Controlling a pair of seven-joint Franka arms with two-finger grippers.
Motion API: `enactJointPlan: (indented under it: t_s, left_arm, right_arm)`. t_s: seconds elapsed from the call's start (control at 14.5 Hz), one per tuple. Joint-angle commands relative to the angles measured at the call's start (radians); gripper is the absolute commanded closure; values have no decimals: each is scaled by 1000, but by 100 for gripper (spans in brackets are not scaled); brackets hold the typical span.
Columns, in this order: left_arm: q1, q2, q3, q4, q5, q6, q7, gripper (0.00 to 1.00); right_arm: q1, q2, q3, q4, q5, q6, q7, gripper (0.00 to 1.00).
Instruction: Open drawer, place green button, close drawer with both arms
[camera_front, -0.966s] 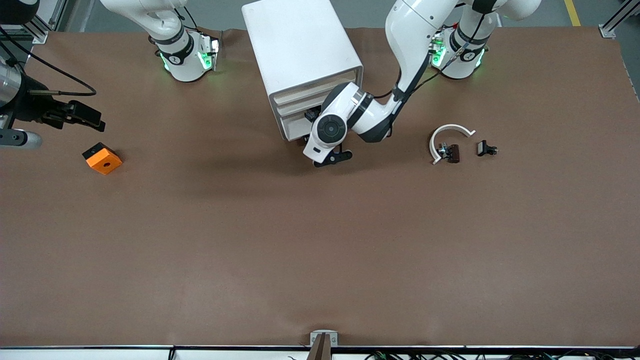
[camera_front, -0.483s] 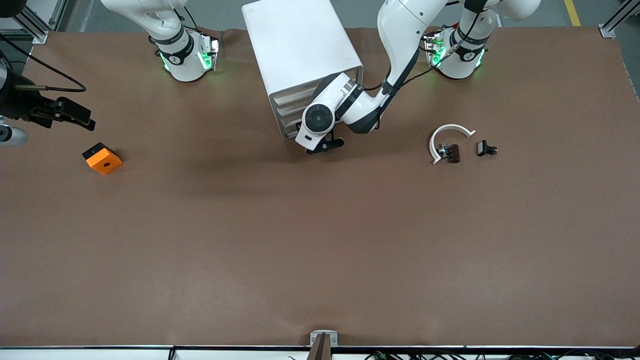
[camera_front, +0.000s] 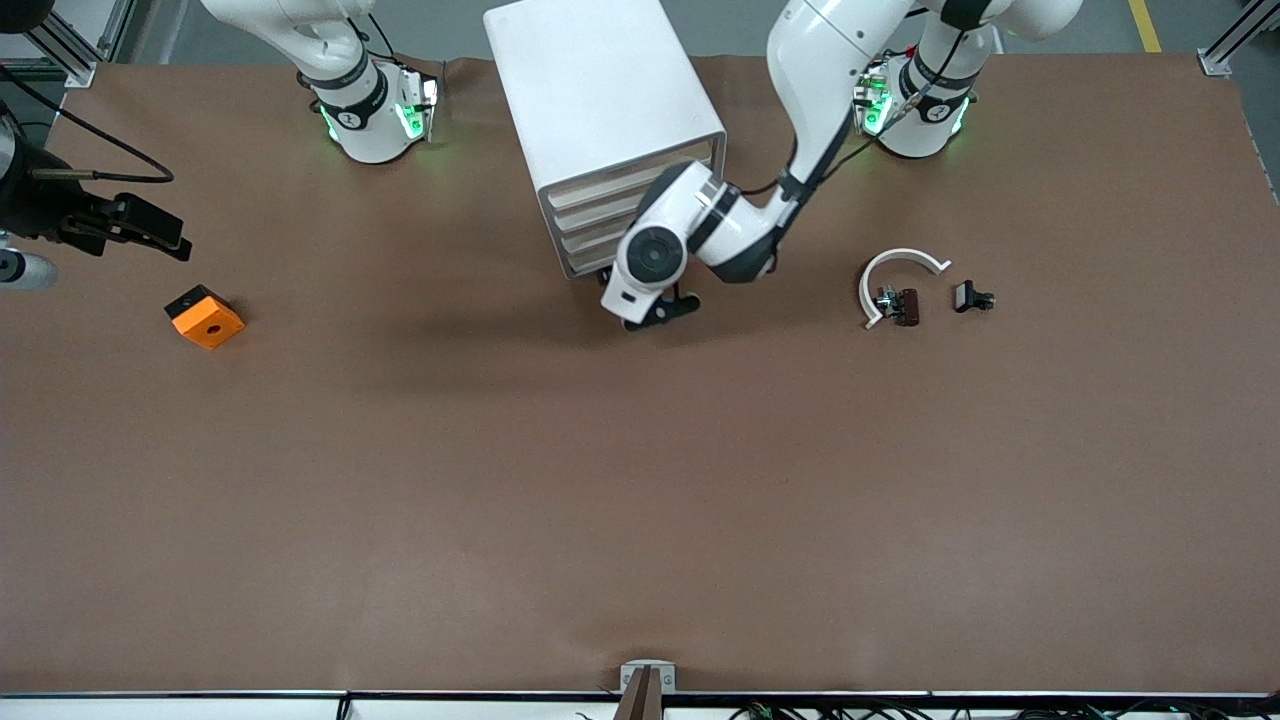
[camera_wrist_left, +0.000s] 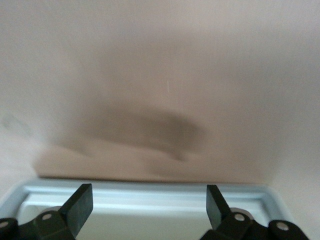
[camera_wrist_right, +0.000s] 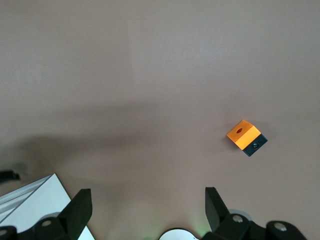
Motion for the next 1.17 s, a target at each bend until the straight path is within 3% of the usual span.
enactJointPlan:
  t_s: [0.0, 0.21, 0.55, 1.1]
  left_arm:
    - [134, -19, 6, 61, 29, -112, 11, 0]
    - [228, -48, 6, 145, 187, -181, 48, 0]
    - [350, -125, 6, 168, 417, -231, 190, 0]
    - [564, -320, 5, 159, 422, -328, 549, 0]
  right_arm:
    - [-10, -8, 12, 17, -17, -8, -10, 0]
    - [-8, -8, 12, 17, -18, -8, -10, 0]
    - [-5, -8, 12, 19, -18, -8, -12, 0]
    - [-4, -5, 14, 19, -18, -6, -12, 0]
